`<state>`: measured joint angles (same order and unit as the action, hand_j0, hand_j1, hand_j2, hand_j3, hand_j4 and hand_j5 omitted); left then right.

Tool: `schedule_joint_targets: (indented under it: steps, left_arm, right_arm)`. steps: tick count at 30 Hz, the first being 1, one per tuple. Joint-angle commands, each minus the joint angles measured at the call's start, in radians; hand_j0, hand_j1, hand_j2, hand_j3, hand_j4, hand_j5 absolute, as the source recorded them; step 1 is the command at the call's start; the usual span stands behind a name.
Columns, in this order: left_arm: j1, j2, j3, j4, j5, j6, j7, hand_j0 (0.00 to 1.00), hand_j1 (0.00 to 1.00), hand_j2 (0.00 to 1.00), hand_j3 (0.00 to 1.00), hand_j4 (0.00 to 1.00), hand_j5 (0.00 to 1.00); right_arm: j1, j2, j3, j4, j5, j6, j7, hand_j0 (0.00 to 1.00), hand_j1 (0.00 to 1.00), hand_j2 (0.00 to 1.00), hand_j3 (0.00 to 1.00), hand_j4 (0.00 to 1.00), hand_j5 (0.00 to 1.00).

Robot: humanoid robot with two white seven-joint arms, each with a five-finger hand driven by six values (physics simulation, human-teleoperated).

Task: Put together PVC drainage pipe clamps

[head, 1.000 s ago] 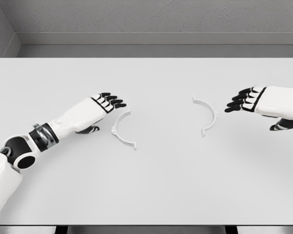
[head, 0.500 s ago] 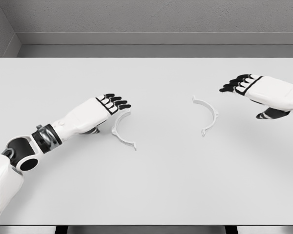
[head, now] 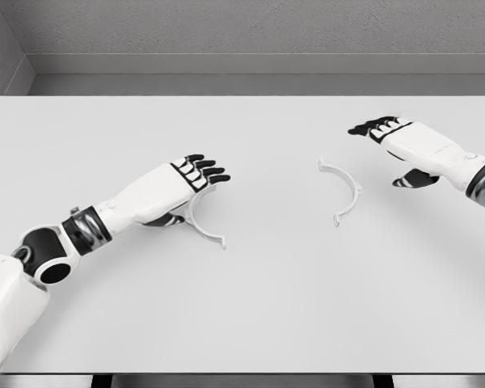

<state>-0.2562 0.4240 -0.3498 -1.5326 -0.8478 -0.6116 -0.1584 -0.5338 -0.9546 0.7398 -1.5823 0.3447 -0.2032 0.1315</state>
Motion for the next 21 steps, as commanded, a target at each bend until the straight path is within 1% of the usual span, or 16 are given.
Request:
schedule_joint_targets:
  steps: [1, 2, 6, 7, 11, 13, 15, 16, 18, 21]
  left_arm:
    - [0.0, -0.011, 0.0, 0.002, 0.001, 0.001, 0.0, 1.0, 1.0, 1.0, 1.0, 1.0, 1.0]
    - [0.0, -0.011, 0.0, 0.003, 0.001, 0.001, 0.0, 1.0, 1.0, 1.0, 1.0, 1.0, 1.0]
    - [-0.002, -0.016, 0.0, 0.006, -0.002, 0.001, 0.0, 1.0, 1.0, 1.0, 1.0, 1.0, 1.0]
    - [-0.002, -0.025, 0.0, 0.006, -0.002, 0.001, 0.0, 1.0, 1.0, 1.0, 1.0, 1.0, 1.0]
    - [-0.002, -0.024, 0.0, 0.006, -0.001, 0.001, 0.0, 1.0, 1.0, 1.0, 1.0, 1.0, 1.0]
    - [0.0, -0.019, 0.002, 0.005, -0.001, 0.001, 0.0, 1.0, 1.0, 1.0, 1.0, 1.0, 1.0]
    - [0.002, -0.014, 0.006, 0.006, 0.001, 0.001, 0.0, 1.0, 1.0, 1.0, 1.0, 1.0, 1.0]
    - [0.003, -0.013, 0.009, 0.006, 0.001, 0.001, 0.0, 1.0, 1.0, 1.0, 1.0, 1.0, 1.0]
    - [0.003, -0.011, 0.012, 0.011, -0.001, 0.001, 0.0, 1.0, 1.0, 1.0, 1.0, 1.0, 1.0]
    - [0.003, -0.011, 0.012, 0.014, -0.001, 0.001, 0.0, 1.0, 1.0, 1.0, 1.0, 1.0, 1.0]
  right_arm:
    - [-0.005, 0.019, 0.026, 0.031, 0.011, 0.002, -0.003, 1.0, 1.0, 1.0, 1.0, 1.0, 1.0]
    - [-0.008, 0.025, 0.03, 0.047, 0.017, 0.002, -0.004, 1.0, 1.0, 1.0, 1.0, 1.0, 1.0]
    - [-0.015, 0.039, 0.036, 0.05, 0.019, 0.001, -0.004, 1.0, 1.0, 1.0, 1.0, 1.0, 1.0]
    - [-0.022, 0.039, 0.055, 0.05, 0.017, 0.001, -0.004, 1.0, 1.0, 1.0, 1.0, 1.0, 1.0]
    - [-0.04, 0.056, 0.07, 0.064, 0.023, 0.002, -0.006, 1.0, 1.0, 1.0, 1.0, 1.0, 1.0]
    - [-0.048, 0.065, 0.082, 0.103, 0.023, 0.001, -0.026, 1.0, 1.0, 1.0, 1.0, 1.0, 1.0]
    - [-0.049, 0.068, 0.082, 0.107, 0.025, 0.001, -0.029, 1.0, 1.0, 1.0, 1.0, 1.0, 1.0]
    - [-0.057, 0.08, 0.084, 0.119, 0.027, 0.001, -0.029, 1.0, 1.0, 1.0, 1.0, 1.0, 1.0]
    - [-0.078, 0.125, 0.084, 0.169, 0.066, 0.001, -0.027, 1.0, 1.0, 1.0, 1.0, 1.0, 1.0]
    - [-0.089, 0.131, 0.084, 0.18, 0.068, 0.001, -0.027, 1.0, 1.0, 1.0, 1.0, 1.0, 1.0]
